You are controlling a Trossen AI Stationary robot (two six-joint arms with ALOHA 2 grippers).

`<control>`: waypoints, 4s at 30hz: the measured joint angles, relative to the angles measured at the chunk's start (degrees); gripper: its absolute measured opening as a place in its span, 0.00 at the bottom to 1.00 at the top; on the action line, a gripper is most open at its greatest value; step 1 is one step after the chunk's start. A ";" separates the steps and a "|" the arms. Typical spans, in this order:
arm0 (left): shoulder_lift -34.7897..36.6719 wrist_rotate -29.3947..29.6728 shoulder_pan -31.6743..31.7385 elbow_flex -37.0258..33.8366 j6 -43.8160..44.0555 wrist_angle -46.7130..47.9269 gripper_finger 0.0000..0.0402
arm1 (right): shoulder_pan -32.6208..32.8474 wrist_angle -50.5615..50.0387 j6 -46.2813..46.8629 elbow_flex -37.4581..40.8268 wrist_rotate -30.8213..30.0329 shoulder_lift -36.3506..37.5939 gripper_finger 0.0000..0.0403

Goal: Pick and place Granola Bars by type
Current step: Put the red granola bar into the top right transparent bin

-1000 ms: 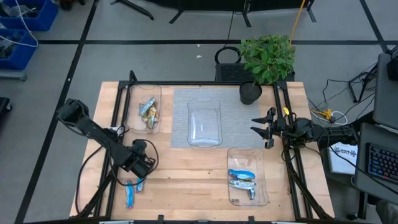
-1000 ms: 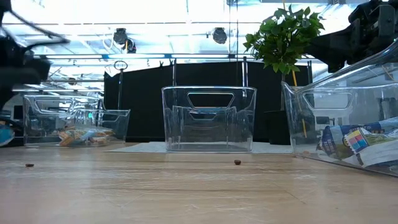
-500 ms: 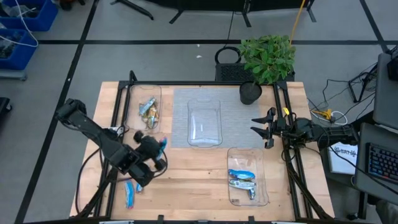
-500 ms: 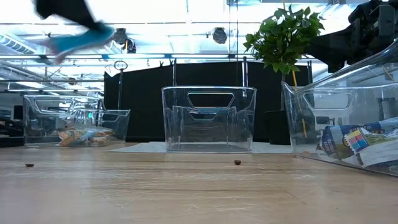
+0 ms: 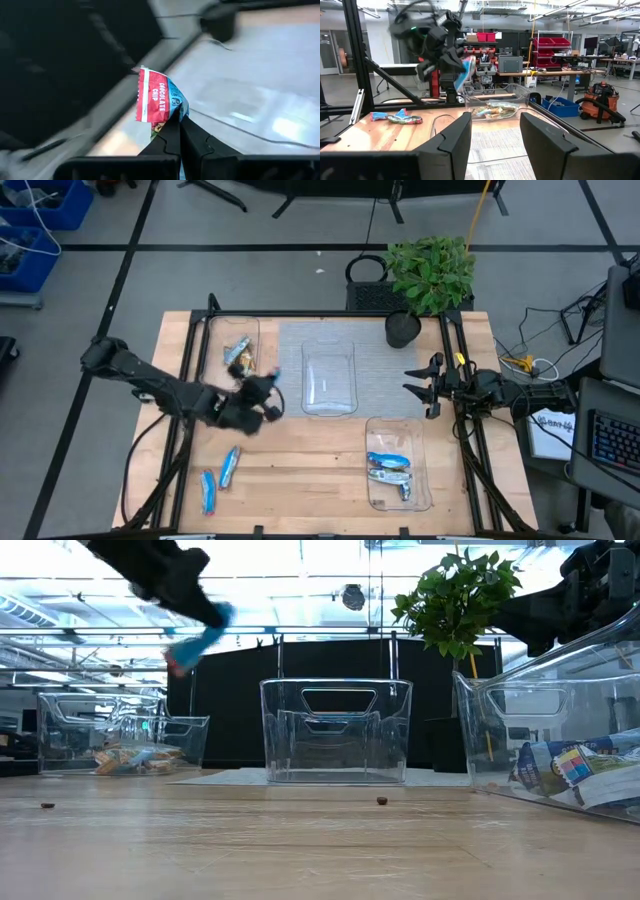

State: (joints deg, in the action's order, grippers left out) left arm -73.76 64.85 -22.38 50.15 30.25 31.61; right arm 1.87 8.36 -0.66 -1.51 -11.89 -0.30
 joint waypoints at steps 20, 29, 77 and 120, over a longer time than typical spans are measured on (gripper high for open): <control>-2.08 -73.02 37.40 -13.39 -37.22 -67.69 0.00 | 0.00 0.05 0.01 0.01 -0.01 0.02 0.40; -16.71 -79.61 38.19 9.20 -43.30 -36.79 0.00 | 0.00 0.00 0.01 0.01 -0.01 0.00 0.40; -11.33 -61.30 -11.96 18.32 34.02 29.02 0.56 | -0.02 0.01 0.01 0.01 -0.01 -0.24 0.40; -15.01 -66.87 -17.28 -2.43 75.26 16.65 0.03 | -0.01 0.00 0.01 0.00 0.00 -0.24 0.40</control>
State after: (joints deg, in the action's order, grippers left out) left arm -88.77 -2.02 -39.66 47.72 105.51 48.25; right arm 1.85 8.35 -0.64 -1.51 -11.89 -0.54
